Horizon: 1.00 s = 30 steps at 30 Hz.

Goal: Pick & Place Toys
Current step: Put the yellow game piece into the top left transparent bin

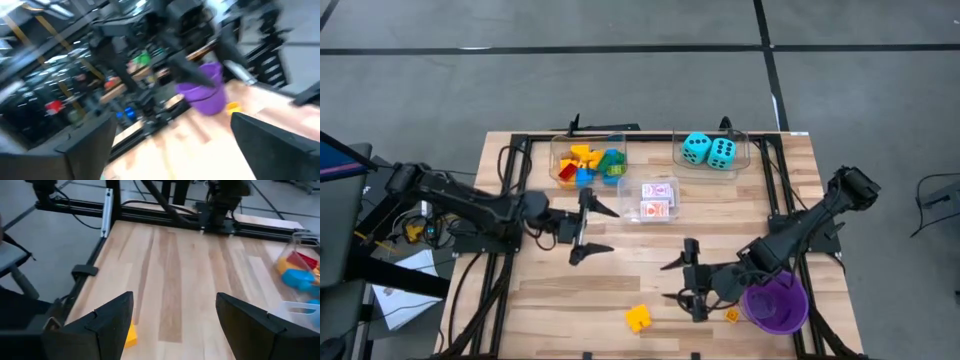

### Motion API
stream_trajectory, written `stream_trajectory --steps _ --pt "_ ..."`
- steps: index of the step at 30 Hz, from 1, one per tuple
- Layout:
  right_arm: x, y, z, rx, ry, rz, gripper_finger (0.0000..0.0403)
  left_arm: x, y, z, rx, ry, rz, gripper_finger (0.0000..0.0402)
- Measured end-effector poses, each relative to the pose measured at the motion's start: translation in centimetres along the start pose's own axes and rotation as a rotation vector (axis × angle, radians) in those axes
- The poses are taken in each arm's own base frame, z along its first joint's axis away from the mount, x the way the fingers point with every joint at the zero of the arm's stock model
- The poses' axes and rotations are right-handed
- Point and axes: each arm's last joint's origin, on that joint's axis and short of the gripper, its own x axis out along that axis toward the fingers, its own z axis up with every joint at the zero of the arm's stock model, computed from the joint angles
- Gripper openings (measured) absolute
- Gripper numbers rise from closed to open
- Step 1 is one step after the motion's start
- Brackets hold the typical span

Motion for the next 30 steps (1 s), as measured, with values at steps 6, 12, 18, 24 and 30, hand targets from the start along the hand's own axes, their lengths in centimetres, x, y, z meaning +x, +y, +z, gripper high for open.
stream_trajectory --steps 6,12,18,24,30 --pt "-0.2 0.5 -0.3 0.088 0.030 0.066 0.0277 -0.1 -0.4 0.3 0.027 0.059 0.096 0.0390" --pt "0.1 0.0 -0.1 0.162 0.080 0.148 0.0277 -0.6 0.2 0.6 0.023 0.099 0.201 0.0393" --pt "1.8 0.6 0.5 0.283 0.310 0.195 0.0276 -1.5 0.8 1.2 0.014 0.082 0.232 0.0397" --pt "5.4 2.8 -0.3 0.260 0.747 0.105 0.0276 -1.8 0.8 1.2 0.007 0.093 0.224 0.0389" --pt "8.1 4.1 -2.1 0.221 1.170 -0.097 0.0276 -1.7 0.8 1.2 0.006 0.101 0.218 0.0388"
